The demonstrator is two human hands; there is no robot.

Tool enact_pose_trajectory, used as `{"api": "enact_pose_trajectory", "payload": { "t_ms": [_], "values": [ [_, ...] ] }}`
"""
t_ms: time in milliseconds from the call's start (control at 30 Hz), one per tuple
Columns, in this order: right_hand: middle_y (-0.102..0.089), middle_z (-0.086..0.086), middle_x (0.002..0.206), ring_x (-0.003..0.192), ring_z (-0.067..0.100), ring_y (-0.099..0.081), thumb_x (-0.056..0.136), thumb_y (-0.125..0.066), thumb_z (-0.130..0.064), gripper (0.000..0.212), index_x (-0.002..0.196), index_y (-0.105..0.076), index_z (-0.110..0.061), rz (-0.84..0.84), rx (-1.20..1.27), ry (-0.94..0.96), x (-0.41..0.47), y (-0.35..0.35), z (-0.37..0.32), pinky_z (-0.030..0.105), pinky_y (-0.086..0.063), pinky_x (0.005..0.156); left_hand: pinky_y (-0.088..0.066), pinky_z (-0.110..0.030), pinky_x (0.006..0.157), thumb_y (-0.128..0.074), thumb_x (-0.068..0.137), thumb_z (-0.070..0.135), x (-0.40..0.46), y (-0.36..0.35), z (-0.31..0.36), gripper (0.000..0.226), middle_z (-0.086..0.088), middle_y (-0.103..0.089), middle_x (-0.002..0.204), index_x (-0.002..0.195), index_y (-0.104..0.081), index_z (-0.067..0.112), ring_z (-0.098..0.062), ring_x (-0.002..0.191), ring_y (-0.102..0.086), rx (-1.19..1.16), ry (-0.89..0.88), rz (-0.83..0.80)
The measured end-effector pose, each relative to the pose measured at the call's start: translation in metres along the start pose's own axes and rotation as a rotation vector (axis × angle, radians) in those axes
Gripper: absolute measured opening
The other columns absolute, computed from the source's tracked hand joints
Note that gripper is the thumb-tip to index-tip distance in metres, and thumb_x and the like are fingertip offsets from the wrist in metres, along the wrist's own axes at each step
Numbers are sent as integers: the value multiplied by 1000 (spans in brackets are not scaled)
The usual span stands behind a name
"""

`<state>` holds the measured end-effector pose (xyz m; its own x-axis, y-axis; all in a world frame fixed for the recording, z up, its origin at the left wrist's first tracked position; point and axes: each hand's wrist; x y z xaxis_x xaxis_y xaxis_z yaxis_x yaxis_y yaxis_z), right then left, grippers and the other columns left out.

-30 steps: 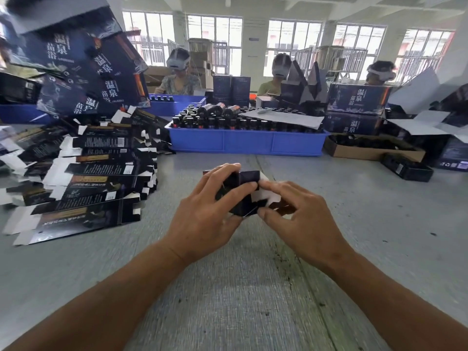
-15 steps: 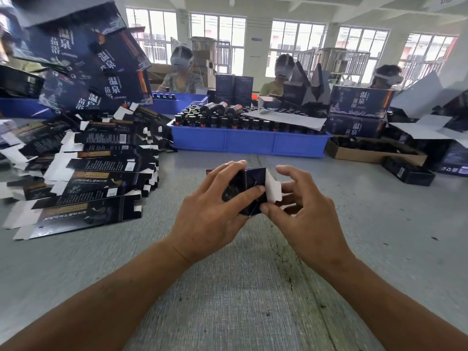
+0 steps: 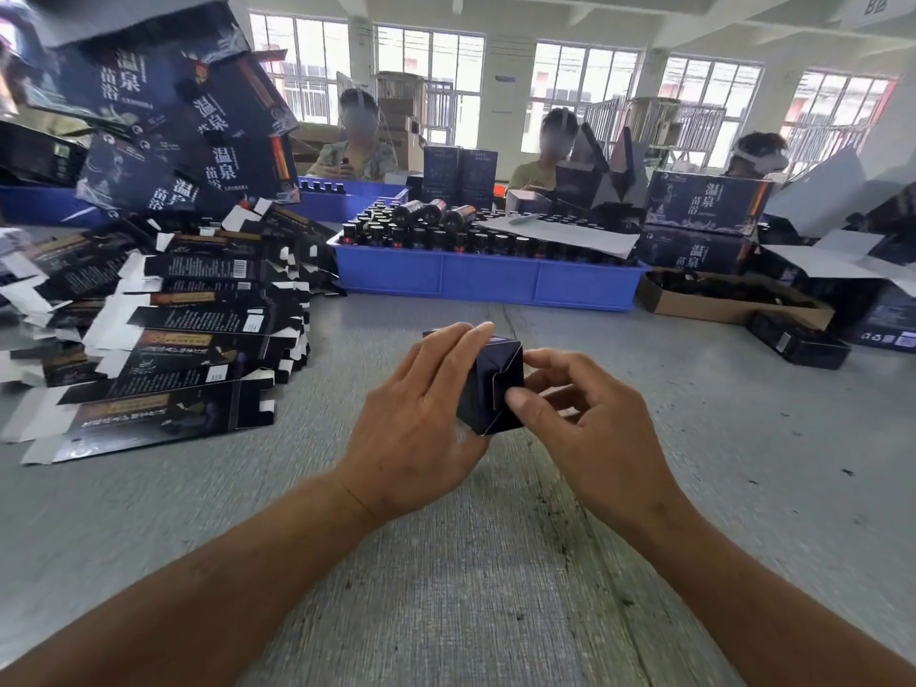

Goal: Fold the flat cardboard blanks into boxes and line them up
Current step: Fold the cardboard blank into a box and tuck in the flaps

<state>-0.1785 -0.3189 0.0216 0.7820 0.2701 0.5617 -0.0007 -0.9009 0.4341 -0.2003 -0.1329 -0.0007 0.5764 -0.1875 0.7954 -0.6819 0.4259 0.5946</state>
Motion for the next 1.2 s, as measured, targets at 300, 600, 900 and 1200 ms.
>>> {"api": "enact_pose_trajectory", "payload": {
  "t_ms": [300, 600, 900, 1200],
  "values": [
    [-73, -19, 91, 88, -4, -67, 86, -74, -34, 19, 105, -74, -30, 1, 55, -70, 3, 1, 4, 10, -51, 77, -39, -28, 112, -68, 83, 44, 0, -3, 2, 77, -6, -50, 146, 146, -38, 10, -23, 137, -46, -54, -3, -27],
    [-72, -18, 86, 81, -5, -67, 85, -78, -26, 12, 97, -76, -25, 94, -34, -61, 1, 2, 2, 9, -50, 70, -43, -35, 112, -69, 83, 45, 1, -3, 6, 78, -7, -52, 144, 145, -41, 7, -23, 135, -48, -56, -10, -36],
    [-70, -16, 85, 82, -5, -65, 86, -78, -25, 10, 95, -74, -23, 108, -69, -45, 1, 2, 0, 6, -47, 68, -46, -45, 109, -72, 83, 44, 0, -5, 4, 79, -8, -52, 144, 145, -39, 9, -26, 136, -47, -44, -29, -31],
    [-68, -20, 98, 89, -6, -66, 83, -74, -47, 35, 113, -64, -32, -50, -34, -43, 0, 4, -3, 12, -54, 73, -44, -43, 110, -63, 86, 45, -1, -4, 3, 76, -7, -50, 146, 148, -38, 9, -24, 138, -44, -40, -26, -13]
  ]
}}
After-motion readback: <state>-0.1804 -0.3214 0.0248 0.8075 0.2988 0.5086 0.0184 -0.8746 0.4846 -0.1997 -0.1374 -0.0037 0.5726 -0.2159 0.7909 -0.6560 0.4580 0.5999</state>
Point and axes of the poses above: each hand's wrist, its own x-axis towards the middle knuckle, its own y-axis out of the back of the hand, z = x × y
